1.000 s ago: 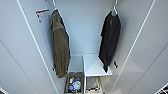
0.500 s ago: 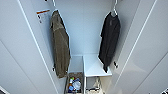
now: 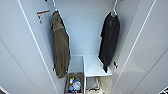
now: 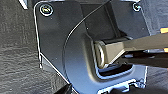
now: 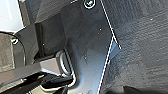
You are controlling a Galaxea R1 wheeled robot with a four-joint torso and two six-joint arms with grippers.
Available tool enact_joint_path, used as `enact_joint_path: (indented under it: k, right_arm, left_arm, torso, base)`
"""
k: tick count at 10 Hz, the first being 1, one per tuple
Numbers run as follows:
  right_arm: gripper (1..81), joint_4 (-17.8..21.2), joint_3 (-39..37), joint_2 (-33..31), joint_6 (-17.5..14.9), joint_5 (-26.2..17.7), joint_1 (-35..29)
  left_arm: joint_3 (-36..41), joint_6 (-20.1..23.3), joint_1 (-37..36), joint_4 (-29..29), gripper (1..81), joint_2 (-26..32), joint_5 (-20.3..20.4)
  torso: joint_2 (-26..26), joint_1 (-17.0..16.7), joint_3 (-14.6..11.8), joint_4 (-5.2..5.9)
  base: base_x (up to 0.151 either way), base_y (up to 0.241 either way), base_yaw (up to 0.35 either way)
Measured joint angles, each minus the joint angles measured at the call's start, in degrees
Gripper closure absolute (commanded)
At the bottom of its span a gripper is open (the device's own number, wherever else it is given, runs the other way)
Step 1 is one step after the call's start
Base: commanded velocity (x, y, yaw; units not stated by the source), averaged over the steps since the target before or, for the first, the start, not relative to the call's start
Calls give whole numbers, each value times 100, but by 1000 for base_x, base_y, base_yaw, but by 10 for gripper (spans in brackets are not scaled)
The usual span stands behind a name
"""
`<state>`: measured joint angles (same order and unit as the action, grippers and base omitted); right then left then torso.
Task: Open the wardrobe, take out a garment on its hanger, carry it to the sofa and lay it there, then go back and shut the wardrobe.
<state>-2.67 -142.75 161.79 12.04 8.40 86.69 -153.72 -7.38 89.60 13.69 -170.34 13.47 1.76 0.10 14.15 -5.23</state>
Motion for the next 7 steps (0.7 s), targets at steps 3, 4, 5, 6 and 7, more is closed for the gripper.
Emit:
enact_joint_path:
  k: [3,4,5,6,7]
  right_arm:
    - [10,-39,-1276,1145,-166,-138,140]
    - [10,-66,-1497,1431,-221,-201,258]
    - [10,-99,-1598,1574,-260,-243,369]
    - [10,-102,-1624,1591,-288,-267,433]
    - [10,-105,-1618,1571,-304,-286,440]
  left_arm:
    - [-471,160,-38,0,10,-378,-240]
    - [-512,226,-38,0,10,-378,-282]
    - [-529,261,-40,0,10,-378,-293]
    - [-532,263,-38,0,10,-373,-297]
    - [-532,263,-38,0,10,-375,-300]
  torso:
    - [2,0,0,0]
    - [2,0,-2,0]
    - [2,0,-2,0]
    - [4,0,-2,0]
    - [4,-2,-2,0]
  base:
    - [0,0,0]
    - [0,0,0]
    - [0,0,0]
    - [0,0,0]
    - [0,0,0]
